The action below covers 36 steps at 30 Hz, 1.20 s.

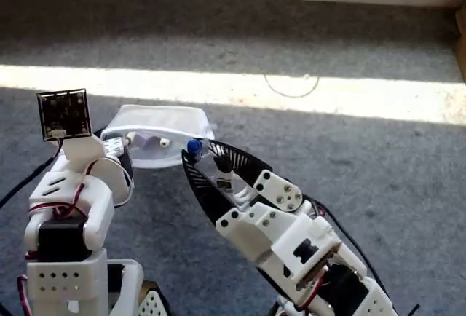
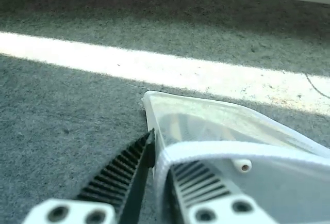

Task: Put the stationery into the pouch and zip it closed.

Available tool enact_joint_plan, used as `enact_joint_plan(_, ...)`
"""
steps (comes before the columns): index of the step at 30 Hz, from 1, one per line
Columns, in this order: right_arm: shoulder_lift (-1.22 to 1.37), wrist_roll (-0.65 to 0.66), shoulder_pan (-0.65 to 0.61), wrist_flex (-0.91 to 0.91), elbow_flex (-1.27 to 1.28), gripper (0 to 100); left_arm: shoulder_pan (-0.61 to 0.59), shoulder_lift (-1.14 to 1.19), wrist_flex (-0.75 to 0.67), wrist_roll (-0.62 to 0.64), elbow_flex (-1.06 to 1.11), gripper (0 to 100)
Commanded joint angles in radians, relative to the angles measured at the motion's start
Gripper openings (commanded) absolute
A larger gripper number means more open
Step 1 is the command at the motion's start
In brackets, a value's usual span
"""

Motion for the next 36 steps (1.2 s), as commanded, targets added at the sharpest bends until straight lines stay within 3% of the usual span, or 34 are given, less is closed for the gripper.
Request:
enact_joint_plan(1,-0.002,-0.002,0.004,-0.035,-0.074,0.5,0.015,-0.031,-0.026,-0.008,-0.013,1)
enact_joint_plan(8,0.016,-0.003,0.004,-0.147,-0.067,0.5,0.015,-0.031,-0.026,-0.008,-0.013,1)
enact_joint_plan(23,0.320,0.005,-0.044,-0.308,-0.064,0.5,0.010,-0.031,-0.026,-0.009,-0.013,1)
enact_joint_plan(36,0.357,0.215,-0.050,-0.302,0.065,0.5,0.008,-0.031,-0.026,-0.011,-0.013,1)
